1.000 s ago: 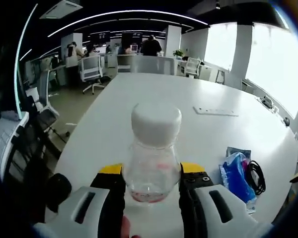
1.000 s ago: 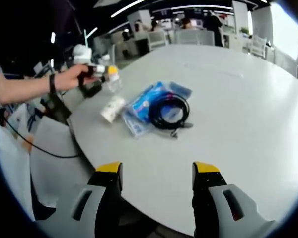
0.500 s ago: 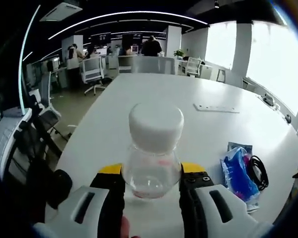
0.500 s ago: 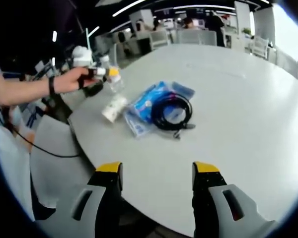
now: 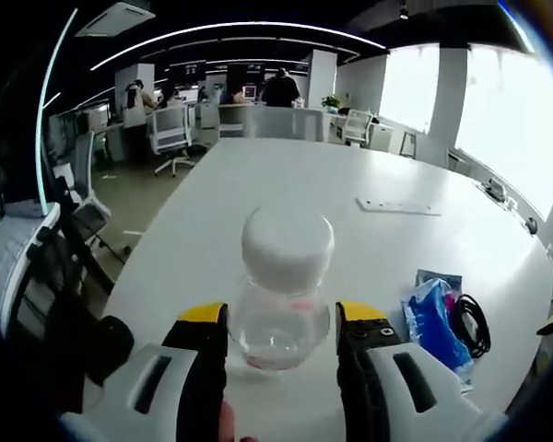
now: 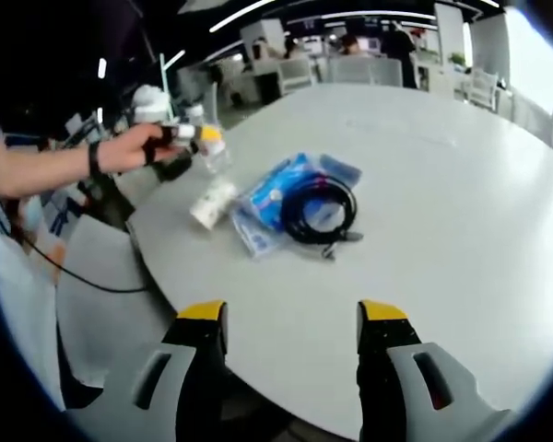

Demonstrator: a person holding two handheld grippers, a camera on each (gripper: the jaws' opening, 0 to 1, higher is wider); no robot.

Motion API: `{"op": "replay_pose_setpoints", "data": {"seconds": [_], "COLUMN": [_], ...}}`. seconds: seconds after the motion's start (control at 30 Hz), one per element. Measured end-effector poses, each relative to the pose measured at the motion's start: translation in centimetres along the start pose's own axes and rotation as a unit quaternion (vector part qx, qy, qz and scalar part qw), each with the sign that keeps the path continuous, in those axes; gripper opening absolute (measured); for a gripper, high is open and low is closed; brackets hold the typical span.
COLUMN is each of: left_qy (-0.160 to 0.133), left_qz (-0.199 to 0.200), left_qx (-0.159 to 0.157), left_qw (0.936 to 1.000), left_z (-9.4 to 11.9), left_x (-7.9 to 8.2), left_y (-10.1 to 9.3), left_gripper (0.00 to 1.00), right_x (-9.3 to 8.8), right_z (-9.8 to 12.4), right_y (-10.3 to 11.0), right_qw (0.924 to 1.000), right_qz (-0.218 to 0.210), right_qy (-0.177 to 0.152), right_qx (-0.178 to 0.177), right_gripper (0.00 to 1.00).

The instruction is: Arrange the tabletop items into an orderly group along one side of the table until the central work area is clear of visible clutter.

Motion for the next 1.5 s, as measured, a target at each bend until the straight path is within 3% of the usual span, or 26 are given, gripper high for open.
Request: {"op": "replay_pose_setpoints", "data": {"seconds": [0.47,1.0,1.23,1.5], "left_qy": [-0.001,0.038,0.061,0.068], "left_qz": [0.006,0.031,0.049,0.059], "left_qx": [-0.005,-0.026,-0.065,-0.079], "left_qw": [1.0,0.9984,0.9948,0.9928], "left_z": [4.0,9.1,9.7,9.5], "left_x": [-2.1,-8.1,-9.4,-9.6], "left_y": [0.2,-1.0,-3.1,-4.3], "left_gripper": [0.46,0.46,0.46,0.47], "right_x": [0.6,-0.1,-0.3,-0.6], "right_z": [-0.6,-0.7,-0.6,0.0], "right_y": [0.7,1.2,1.5,1.2], "right_qw": [0.9999,0.9996,0.9995,0.9995], "right_qz": [0.009,0.011,0.01,0.006], "right_qy": [-0.006,-0.01,-0.015,-0.023], "right_qx": [0.011,0.022,0.024,0.021], "right_gripper": [0.55,0.55,0.55,0.55]}}
Point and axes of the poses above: the point that each gripper's makers call its tool centre point, and the gripper's own axes: z roughly backward along the fingers, y roughly to its left, x roughly out of its top, the point moved 5 cm from there along z, roughly backward along the fingers, and after that the axes turned 4 degrees about z, right-handed, at the moved point
